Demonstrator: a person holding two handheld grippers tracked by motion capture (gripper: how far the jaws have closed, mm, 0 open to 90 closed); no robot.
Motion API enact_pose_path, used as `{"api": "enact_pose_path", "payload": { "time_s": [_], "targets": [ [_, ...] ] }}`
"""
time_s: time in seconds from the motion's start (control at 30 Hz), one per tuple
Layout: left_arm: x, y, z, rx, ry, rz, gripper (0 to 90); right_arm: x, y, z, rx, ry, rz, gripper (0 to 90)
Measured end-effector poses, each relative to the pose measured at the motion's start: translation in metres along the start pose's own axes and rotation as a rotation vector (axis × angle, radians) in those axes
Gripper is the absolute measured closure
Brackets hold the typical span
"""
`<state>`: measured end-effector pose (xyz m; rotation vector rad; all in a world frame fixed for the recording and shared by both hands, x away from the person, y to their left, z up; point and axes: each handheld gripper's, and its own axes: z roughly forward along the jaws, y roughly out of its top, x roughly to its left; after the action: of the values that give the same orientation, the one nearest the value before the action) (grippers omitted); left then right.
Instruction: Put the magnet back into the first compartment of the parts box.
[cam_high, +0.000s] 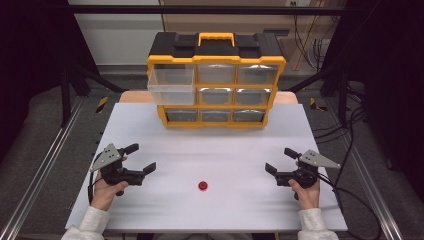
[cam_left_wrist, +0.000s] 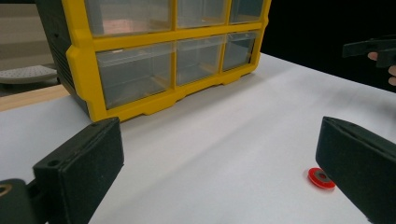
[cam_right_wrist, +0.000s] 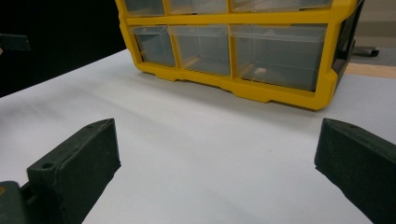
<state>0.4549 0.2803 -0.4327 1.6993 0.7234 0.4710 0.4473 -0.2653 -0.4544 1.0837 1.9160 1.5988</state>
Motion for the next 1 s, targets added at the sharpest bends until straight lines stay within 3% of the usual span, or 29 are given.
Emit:
{"api": "enact_pose_path", "payload": {
  "time_s": [0.5,1.0],
  "targets": [
    [-0.001,0.001,0.001,0.017,0.001,-0.002,0.8,0.000,-0.001,0.002,0.020,0.007,-0.010,0.4],
    [-0.015,0.011,0.008,0.038,-0.011,0.011,0.9,0.000,0.000,0.000,0.017,-0.001,-0.006,0.4]
  ]
}}
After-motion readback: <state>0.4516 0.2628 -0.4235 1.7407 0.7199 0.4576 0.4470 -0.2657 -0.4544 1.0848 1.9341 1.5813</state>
